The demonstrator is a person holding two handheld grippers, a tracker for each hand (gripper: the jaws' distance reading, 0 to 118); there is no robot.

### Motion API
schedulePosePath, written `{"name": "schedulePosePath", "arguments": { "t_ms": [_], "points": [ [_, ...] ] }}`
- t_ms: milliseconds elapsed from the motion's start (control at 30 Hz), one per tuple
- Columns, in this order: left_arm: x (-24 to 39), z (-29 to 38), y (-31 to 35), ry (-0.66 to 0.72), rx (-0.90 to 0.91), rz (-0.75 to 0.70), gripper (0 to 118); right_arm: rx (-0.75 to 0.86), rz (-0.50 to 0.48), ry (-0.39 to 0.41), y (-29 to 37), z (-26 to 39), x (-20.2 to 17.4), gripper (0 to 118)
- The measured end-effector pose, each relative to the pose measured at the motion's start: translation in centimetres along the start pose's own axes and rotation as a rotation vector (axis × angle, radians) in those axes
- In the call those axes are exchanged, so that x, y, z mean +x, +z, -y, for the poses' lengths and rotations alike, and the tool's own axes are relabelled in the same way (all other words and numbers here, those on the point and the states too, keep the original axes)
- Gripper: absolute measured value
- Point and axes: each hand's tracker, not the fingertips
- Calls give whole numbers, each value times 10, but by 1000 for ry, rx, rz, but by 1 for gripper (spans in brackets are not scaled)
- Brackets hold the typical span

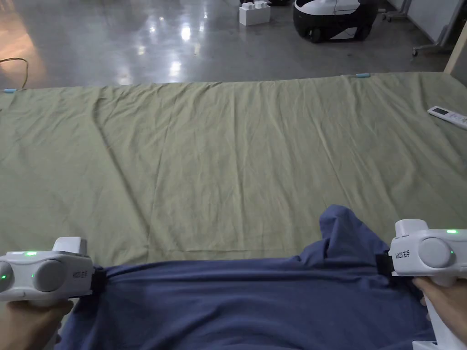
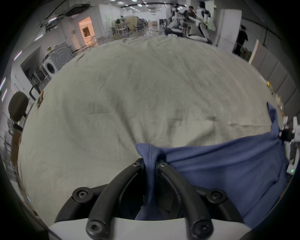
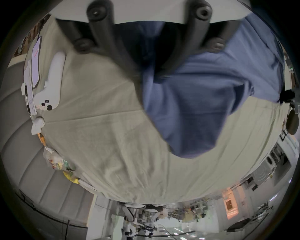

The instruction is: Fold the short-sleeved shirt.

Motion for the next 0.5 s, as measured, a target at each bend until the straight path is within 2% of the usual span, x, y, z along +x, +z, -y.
{"name": "schedulePosePath", "arguments": {
  "t_ms": [33, 100, 200, 300, 367, 500],
  "points": [
    [-5, 3, 11, 49, 21, 36, 12, -5, -5, -4, 2, 2, 0, 3],
    [-14, 12, 35, 136, 79, 104, 12, 12, -14, -30, 13, 3, 0, 3],
    [-29, 25, 78, 183, 141, 148, 12, 97, -116, -122, 57, 15, 8, 3],
    [-39, 59, 133, 145, 203, 206, 12, 199, -129, -75, 114, 44, 16, 3],
    [-48, 87, 157, 108, 221, 209, 12, 239, -120, -82, 149, 75, 21, 3],
    [-64, 155, 179, 131, 233, 209, 12, 277, -109, -90, 194, 150, 30, 3]
  ]
}}
